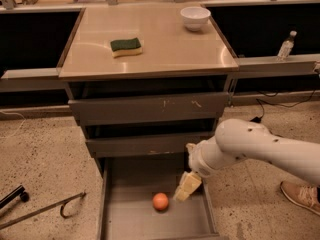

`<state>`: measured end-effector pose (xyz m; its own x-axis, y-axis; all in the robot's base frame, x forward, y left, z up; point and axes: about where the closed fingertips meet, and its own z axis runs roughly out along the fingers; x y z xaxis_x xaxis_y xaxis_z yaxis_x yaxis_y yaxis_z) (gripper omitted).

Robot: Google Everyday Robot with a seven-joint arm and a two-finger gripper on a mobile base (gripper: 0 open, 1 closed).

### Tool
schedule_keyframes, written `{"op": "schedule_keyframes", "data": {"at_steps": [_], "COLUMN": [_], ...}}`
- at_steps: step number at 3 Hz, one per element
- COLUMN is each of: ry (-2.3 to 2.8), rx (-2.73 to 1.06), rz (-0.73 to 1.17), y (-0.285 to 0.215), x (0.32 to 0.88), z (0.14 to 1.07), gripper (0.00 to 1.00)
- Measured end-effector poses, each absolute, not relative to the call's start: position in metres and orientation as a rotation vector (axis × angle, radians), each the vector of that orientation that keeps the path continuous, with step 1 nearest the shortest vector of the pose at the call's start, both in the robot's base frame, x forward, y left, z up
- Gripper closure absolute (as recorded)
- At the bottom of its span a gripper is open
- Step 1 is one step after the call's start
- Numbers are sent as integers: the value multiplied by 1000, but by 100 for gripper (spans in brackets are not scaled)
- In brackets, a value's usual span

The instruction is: Pick orange from bottom drawer and place on counter

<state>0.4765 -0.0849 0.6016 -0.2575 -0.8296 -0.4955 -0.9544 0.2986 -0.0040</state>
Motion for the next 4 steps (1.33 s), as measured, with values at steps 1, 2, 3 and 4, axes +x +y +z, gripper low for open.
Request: {"op": "schedule_keyframes", "data": {"at_steps": [1,2,3,4], "ry": [2132,2132,2164,2201], "rx": [-1496,-1496,-1455,-1340], "rz": [451,451,510,613], "y": [-36,-36,-26,3], "x": [510,510,511,514], "z": [536,536,491,432], "gripper": [0,0,0,0]}}
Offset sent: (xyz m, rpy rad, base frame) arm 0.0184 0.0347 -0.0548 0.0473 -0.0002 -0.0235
